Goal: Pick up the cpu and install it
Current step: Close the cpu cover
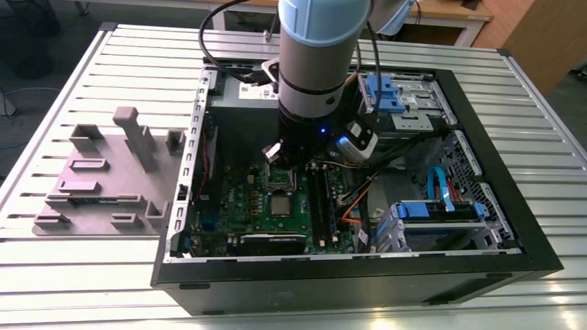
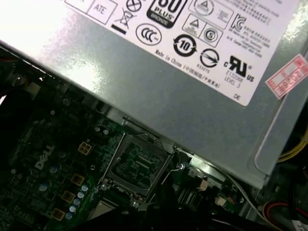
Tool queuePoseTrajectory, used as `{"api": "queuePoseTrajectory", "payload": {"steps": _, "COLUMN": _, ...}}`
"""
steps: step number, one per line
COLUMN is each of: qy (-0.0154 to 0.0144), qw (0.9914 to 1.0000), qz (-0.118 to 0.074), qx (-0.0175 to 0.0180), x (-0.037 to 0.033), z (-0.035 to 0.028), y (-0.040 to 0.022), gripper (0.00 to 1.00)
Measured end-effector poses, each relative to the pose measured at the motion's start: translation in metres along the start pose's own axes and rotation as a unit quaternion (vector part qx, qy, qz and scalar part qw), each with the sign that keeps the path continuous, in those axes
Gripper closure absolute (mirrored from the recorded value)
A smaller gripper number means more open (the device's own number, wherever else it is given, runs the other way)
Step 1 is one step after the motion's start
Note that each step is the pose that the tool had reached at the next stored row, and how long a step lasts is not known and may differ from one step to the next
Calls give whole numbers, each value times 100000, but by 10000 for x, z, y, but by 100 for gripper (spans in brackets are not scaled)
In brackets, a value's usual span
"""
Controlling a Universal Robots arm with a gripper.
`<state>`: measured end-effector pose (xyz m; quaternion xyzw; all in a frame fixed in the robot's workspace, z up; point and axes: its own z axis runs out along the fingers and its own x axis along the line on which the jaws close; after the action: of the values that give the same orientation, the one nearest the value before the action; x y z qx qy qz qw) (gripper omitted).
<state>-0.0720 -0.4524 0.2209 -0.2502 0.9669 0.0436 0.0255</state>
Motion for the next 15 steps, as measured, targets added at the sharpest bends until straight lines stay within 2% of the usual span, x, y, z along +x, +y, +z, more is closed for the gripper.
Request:
{"api": "queuePoseTrajectory", "payload": {"steps": 8, "qy": 16, "qw": 99994, "qz": -1111, "qx": -198, "x": -69, "z": 40, "y": -30, "gripper": 89}}
{"api": "queuePoseTrajectory", "payload": {"steps": 15, "qy": -291, "qw": 99978, "qz": -1881, "qx": -879, "x": -93, "z": 115, "y": 16, "gripper": 89}}
